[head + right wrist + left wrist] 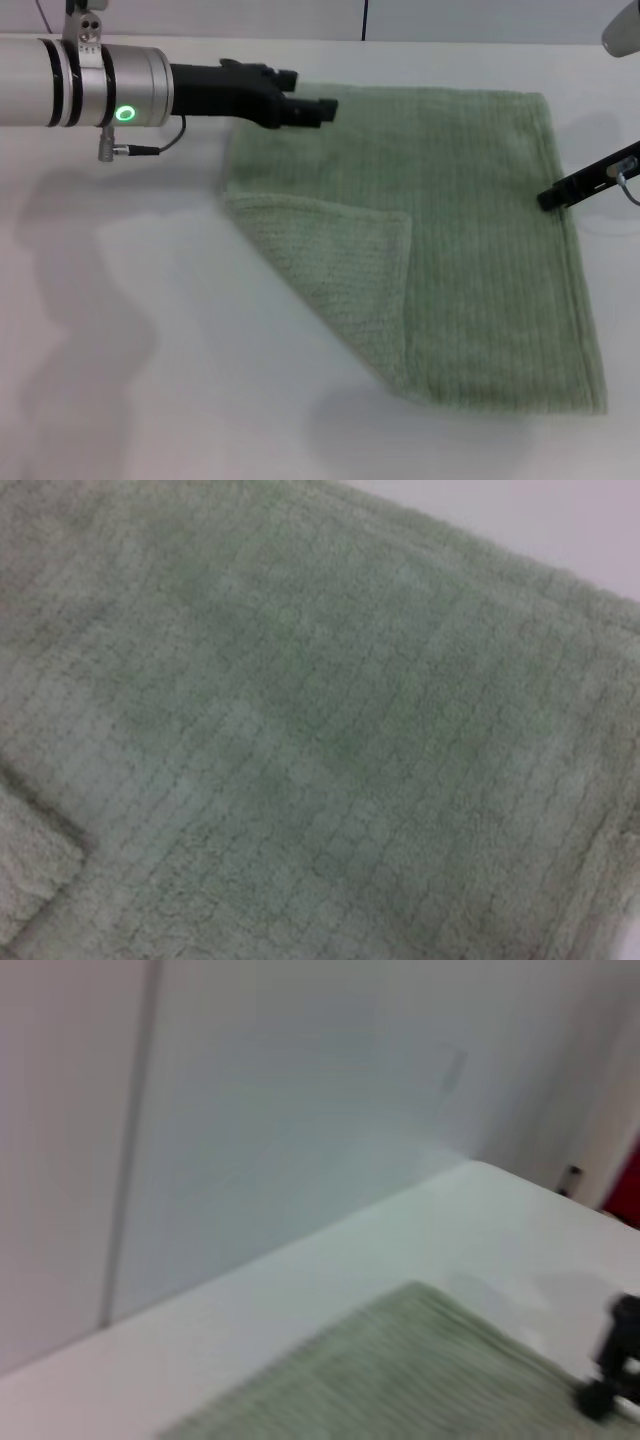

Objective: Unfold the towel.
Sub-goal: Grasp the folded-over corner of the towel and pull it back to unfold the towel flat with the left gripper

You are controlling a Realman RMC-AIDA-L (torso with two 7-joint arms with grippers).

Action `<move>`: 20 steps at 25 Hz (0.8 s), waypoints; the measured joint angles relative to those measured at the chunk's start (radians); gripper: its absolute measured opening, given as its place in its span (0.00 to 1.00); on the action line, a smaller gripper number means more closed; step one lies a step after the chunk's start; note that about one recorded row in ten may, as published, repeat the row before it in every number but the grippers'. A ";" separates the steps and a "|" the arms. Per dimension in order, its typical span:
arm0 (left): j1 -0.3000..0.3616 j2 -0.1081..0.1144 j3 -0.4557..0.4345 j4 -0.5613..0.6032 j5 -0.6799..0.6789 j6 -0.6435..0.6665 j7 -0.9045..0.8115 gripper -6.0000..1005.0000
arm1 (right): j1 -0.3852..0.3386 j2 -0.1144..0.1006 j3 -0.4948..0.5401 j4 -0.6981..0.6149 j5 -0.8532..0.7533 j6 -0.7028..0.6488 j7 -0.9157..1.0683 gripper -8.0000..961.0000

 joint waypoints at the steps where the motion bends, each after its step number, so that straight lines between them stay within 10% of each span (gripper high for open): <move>1: 0.000 0.000 0.000 0.000 0.000 0.000 0.000 0.81 | 0.000 -0.002 0.000 0.000 0.000 0.000 0.000 0.01; 20: 0.006 -0.021 0.216 0.034 -0.045 0.081 -0.062 0.81 | 0.004 -0.007 0.000 0.000 0.000 -0.004 0.000 0.01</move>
